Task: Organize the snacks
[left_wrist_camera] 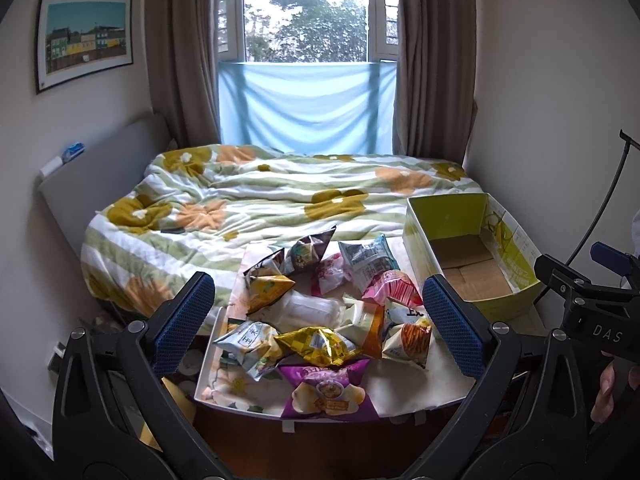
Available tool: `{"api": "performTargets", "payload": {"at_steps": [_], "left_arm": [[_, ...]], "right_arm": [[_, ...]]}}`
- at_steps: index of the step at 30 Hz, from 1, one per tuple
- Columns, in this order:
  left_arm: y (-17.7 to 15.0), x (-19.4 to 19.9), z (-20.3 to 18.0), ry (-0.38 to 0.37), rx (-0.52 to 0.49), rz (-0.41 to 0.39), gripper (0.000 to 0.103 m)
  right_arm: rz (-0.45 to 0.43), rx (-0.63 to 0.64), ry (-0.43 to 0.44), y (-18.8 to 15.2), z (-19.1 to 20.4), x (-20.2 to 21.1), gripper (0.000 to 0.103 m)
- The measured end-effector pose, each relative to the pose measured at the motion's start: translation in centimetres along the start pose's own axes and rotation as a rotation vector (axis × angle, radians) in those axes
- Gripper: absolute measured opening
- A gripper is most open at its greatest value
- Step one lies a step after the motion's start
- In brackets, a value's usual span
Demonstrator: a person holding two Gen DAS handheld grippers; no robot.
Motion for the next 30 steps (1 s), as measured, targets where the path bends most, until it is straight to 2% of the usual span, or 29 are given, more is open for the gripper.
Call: {"api": "performTargets", "payload": {"at_steps": [10,30], "left_arm": [[-0.6,-0.2,0.1,-0.003,0.001,0.012,0.103],[0.3,-0.9,-0.2,-0.001,0.0,0.018,0.103]], "right_arm": [[0.01,0.0,-0.001,0.1,0.3,-0.6,0.102],[0.011,-0.004,0.001,-0.1,0.2,-0.9,0.102]]}}
Point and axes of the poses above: each gripper's, at about its wrist camera, not at the fingertips, and x roughly against the way its jaws point, z to its left, y to its top, the point moved 4 cm from there along -x, roughly the way its jaws point, and after that the axes turned 2 degrees about -z, right-handed, at the moved point
